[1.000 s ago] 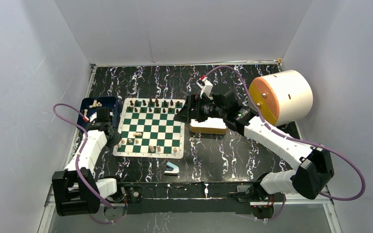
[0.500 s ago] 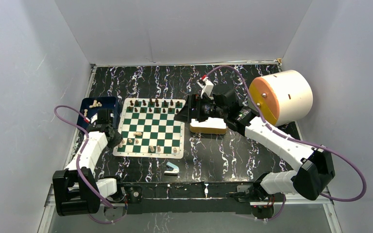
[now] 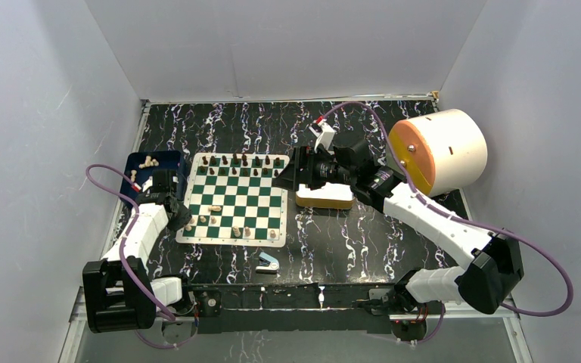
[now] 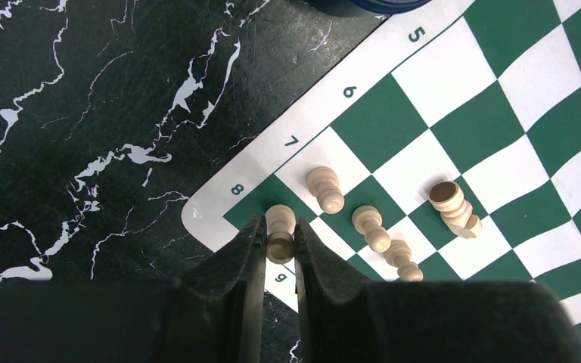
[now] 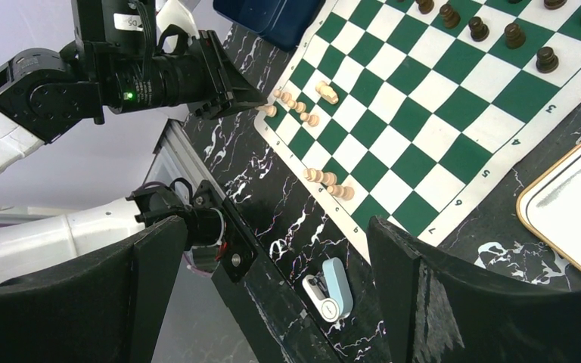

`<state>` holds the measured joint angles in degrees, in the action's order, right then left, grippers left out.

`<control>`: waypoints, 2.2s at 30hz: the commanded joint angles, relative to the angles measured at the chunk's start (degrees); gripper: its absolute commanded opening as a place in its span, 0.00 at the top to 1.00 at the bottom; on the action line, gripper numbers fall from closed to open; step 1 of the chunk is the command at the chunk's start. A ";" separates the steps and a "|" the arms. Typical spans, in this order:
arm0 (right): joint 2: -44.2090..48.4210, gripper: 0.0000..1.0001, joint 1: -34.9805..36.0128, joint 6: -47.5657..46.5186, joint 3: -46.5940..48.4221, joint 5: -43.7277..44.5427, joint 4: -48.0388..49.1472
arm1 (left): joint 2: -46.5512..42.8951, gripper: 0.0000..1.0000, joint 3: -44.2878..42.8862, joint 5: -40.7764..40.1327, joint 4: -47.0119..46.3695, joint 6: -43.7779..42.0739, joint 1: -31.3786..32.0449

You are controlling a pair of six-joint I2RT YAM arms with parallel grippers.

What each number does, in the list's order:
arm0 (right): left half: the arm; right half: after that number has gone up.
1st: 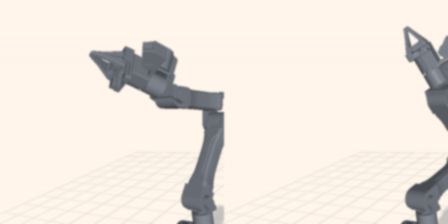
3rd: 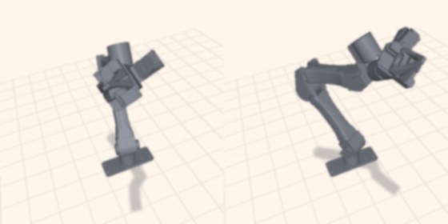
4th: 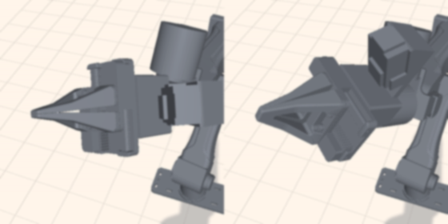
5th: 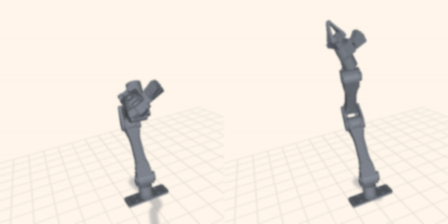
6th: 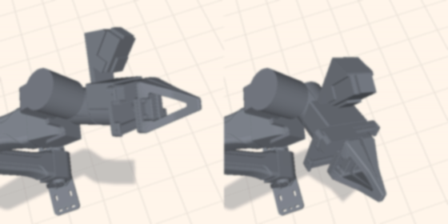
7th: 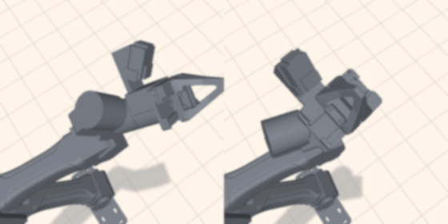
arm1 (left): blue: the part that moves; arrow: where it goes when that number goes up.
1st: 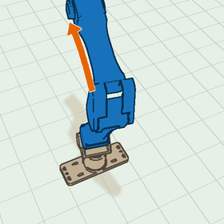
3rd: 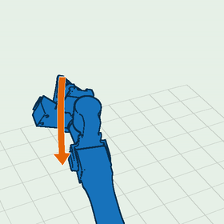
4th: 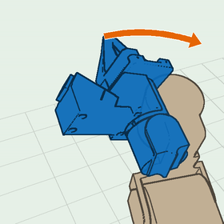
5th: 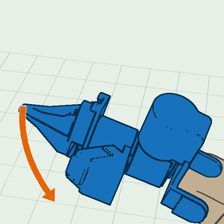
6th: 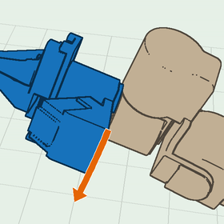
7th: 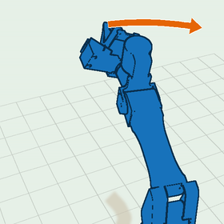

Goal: Set up the chess pieces on the board
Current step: Place the chess piece on the chessboard, then pick up the chess piece from the chessboard.

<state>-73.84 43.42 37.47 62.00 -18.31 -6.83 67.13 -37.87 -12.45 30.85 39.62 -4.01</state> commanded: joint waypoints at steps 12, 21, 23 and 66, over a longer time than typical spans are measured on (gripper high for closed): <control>3.53 0.01 0.00 -1.09 -0.29 1.46 0.90 | 1.16 0.85 0.27 -0.45 0.67 -0.15 -0.30; 3.90 0.01 0.03 -1.26 -0.21 1.70 0.75 | 0.92 0.83 0.30 -0.74 0.70 -0.11 -0.30; 3.88 0.01 0.01 -1.19 -0.21 1.60 0.75 | 0.89 0.78 0.32 -0.67 0.75 -0.21 -0.29; 3.66 0.01 0.00 -0.96 0.48 5.74 -5.25 | 20.79 0.77 -23.67 12.45 6.85 -25.85 11.58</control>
<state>-70.67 43.42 37.04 61.93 -15.79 -12.25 86.11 -59.09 -1.30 37.32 14.79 6.09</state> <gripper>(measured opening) 0.984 0.260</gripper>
